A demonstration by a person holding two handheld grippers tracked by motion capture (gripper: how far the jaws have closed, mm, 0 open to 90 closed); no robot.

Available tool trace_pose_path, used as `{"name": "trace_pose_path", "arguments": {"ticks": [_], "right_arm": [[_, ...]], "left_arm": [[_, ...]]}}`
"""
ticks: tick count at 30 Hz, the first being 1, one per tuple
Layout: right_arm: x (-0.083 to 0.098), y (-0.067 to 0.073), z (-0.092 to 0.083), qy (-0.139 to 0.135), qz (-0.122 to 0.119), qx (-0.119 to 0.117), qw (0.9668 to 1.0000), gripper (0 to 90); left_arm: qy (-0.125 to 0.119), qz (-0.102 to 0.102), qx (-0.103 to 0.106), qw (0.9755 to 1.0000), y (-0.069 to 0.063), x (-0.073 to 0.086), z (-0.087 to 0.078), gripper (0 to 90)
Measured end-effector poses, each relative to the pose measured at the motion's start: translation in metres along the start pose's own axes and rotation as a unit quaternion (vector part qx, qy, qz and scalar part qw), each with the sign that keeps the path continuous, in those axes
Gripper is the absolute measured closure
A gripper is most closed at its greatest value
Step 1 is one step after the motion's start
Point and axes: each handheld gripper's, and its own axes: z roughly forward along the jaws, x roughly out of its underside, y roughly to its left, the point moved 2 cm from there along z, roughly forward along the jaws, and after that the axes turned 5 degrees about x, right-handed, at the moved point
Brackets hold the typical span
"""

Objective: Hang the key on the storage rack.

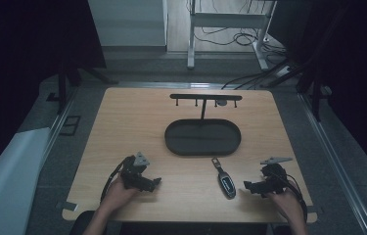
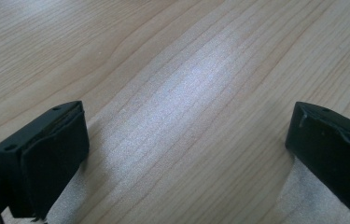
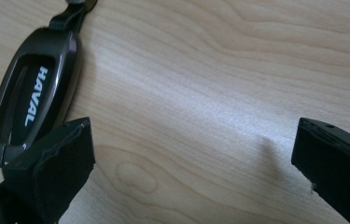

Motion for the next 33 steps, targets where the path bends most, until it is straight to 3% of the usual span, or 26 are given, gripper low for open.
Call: {"name": "trace_pose_path", "arguments": {"ticks": [18, 26, 28, 33], "right_arm": [[-0.016, 0.023, -0.004, 0.024, -0.035, -0.029, 0.9987, 0.1], [-0.027, 0.030, -0.002, 0.072, -0.043, -0.038, 0.9958, 1.7], [-0.033, 0.034, -0.001, 0.094, -0.052, -0.037, 0.9935, 2.5], [-0.041, 0.042, 0.003, 0.118, -0.070, -0.040, 0.9897, 3.2]], "left_arm": [[0.000, 0.001, 0.000, 1.0000, 0.000, 0.000, 0.000, 0.0], [0.000, 0.000, 0.000, 1.0000, 0.000, 0.000, 0.000, 0.0], [0.000, 0.000, 0.000, 1.0000, 0.000, 0.000, 0.000, 0.0], [0.000, 0.000, 0.000, 1.0000, 0.000, 0.000, 0.000, 0.0]]}}
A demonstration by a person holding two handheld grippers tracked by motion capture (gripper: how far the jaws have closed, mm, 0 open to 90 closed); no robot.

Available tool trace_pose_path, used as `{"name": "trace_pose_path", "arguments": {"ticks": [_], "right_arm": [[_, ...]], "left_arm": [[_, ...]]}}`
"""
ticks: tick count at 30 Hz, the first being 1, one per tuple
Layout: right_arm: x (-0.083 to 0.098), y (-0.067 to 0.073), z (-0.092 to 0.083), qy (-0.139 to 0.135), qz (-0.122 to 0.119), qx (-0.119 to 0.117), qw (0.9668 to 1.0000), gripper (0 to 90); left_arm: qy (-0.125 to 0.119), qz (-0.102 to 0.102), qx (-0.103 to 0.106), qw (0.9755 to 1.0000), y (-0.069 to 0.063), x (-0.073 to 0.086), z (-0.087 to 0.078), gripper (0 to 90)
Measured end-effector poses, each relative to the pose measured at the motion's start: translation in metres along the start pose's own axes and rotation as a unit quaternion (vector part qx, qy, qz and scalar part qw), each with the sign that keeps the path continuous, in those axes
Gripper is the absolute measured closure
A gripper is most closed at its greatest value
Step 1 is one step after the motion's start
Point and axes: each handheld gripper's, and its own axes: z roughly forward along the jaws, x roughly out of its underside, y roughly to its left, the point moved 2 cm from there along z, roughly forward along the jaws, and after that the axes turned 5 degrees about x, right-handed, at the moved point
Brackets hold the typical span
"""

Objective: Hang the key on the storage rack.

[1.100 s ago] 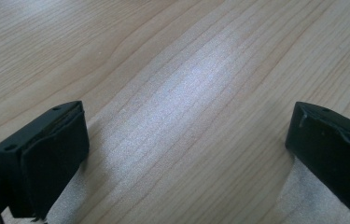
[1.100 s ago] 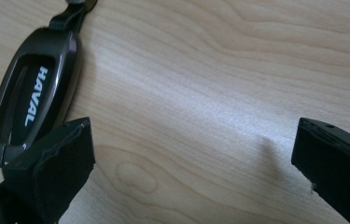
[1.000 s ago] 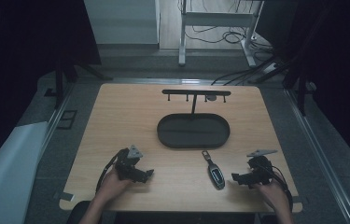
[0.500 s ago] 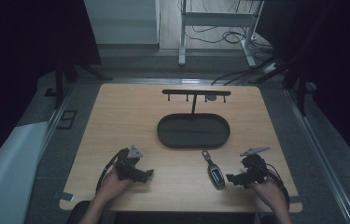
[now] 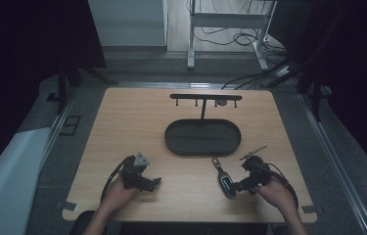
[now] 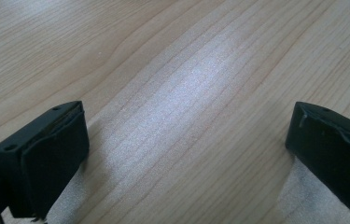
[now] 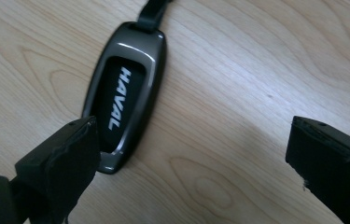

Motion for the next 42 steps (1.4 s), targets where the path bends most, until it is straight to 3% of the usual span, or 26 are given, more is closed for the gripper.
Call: {"name": "trace_pose_path", "arguments": {"ticks": [16, 28, 32, 35, 42], "right_arm": [[-0.028, 0.024, 0.010, 0.053, -0.026, 0.004, 0.9982, 15.2], [-0.040, 0.041, 0.030, 0.105, -0.037, 0.025, 0.9934, 27.9], [-0.044, 0.044, 0.032, 0.108, -0.043, 0.040, 0.9924, 32.9], [-0.046, 0.045, 0.030, 0.107, -0.053, 0.046, 0.9918, 42.3], [-0.047, 0.045, 0.029, 0.111, -0.069, 0.034, 0.9908, 46.6]], "left_arm": [[0.001, 0.000, 0.000, 1.0000, 0.000, 0.000, 0.000, 0.0], [0.001, 0.000, 0.000, 1.0000, 0.000, 0.000, 0.000, 0.0], [0.001, 0.000, 0.001, 1.0000, 0.000, 0.000, 0.000, 0.0], [0.001, 0.000, 0.001, 1.0000, 0.000, 0.000, 0.000, 0.0], [0.002, 0.000, 0.001, 1.0000, 0.000, 0.000, 0.000, 0.0]]}}
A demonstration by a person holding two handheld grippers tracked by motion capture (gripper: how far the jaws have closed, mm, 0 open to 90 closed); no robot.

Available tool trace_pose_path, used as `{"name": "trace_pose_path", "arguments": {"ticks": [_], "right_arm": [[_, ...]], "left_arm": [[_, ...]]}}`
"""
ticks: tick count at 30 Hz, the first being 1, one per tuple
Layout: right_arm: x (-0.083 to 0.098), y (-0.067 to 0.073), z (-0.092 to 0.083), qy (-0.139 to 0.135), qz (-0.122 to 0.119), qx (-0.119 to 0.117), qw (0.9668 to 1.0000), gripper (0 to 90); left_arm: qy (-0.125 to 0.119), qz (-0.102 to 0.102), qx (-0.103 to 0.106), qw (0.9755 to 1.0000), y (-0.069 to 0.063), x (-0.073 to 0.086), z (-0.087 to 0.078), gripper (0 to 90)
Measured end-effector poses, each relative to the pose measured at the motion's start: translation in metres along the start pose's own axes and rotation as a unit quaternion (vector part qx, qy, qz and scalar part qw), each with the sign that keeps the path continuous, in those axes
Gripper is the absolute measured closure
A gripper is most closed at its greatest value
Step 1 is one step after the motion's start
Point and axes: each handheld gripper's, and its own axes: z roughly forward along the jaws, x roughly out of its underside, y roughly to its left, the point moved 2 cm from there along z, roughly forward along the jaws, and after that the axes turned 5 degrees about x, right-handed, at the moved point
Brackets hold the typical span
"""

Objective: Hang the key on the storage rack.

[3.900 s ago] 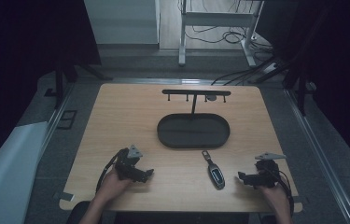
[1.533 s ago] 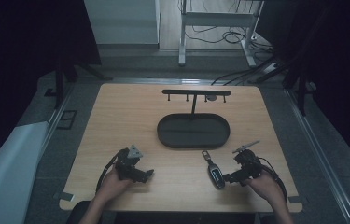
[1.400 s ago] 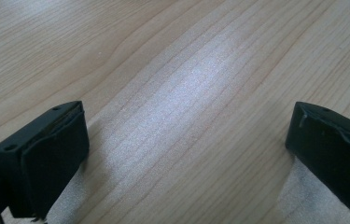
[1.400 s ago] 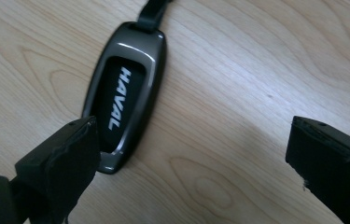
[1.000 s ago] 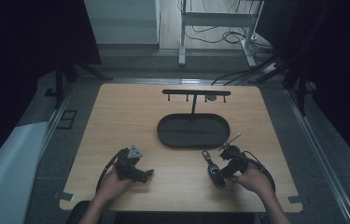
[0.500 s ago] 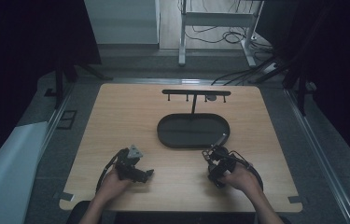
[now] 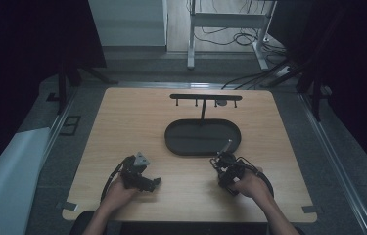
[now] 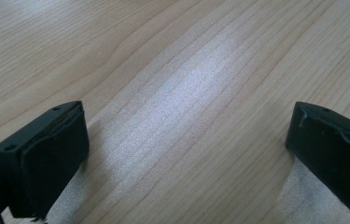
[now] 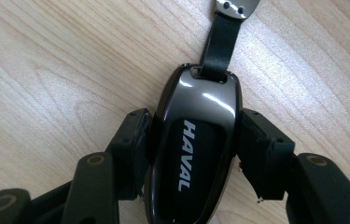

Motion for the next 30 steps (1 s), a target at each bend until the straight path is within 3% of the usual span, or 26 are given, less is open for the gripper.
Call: {"name": "trace_pose_path", "arguments": {"ticks": [6, 20, 30], "right_arm": [[0.002, -0.007, -0.006, -0.009, 0.004, -0.009, 0.9999, 47.5], [-0.002, -0.029, -0.049, -0.030, 0.005, -0.021, 0.9993, 48.1], [-0.006, -0.044, -0.065, -0.039, 0.017, -0.030, 0.9986, 48.2]], "left_arm": [[0.000, 0.000, 0.000, 1.0000, 0.000, 0.000, 0.000, 0.0], [0.000, -0.001, 0.000, 1.0000, 0.000, 0.000, 0.000, 0.0], [0.000, 0.000, -0.001, 1.0000, 0.000, 0.000, 0.000, 0.0]]}}
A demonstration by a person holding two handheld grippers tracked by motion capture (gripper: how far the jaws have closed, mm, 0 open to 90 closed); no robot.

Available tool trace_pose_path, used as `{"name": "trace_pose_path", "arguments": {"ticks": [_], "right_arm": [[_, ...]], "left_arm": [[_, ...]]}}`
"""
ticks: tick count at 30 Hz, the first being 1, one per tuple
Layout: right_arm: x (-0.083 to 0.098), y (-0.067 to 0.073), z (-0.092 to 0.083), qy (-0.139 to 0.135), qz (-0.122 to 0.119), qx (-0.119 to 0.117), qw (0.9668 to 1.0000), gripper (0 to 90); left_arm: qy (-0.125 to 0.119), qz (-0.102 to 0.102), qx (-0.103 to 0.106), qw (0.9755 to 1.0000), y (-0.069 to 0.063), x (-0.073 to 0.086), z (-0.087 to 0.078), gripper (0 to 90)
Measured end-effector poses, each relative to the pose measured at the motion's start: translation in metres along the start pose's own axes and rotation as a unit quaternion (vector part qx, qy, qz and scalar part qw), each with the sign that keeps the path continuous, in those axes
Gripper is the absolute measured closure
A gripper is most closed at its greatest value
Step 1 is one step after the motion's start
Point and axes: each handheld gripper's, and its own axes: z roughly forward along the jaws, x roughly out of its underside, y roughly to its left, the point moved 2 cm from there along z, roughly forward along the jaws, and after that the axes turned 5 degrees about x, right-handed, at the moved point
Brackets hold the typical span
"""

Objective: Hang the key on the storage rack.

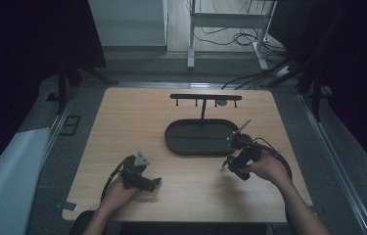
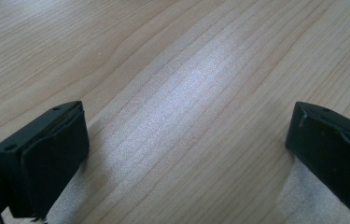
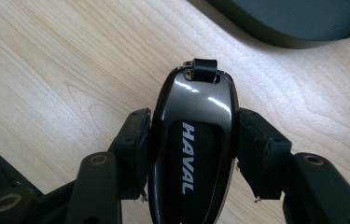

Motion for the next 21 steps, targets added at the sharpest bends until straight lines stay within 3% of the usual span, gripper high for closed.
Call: {"name": "trace_pose_path", "arguments": {"ticks": [15, 21], "right_arm": [[-0.014, -0.022, -0.035, -0.017, 0.014, 0.014, 0.9997, 48.3], [-0.023, -0.032, -0.050, -0.028, 0.026, 0.009, 0.9992, 48.3]], "left_arm": [[-0.001, 0.000, 0.000, 1.0000, 0.000, 0.000, 0.000, 0.0], [-0.001, 0.000, 0.001, 1.0000, 0.000, 0.000, 0.000, 0.0]]}}
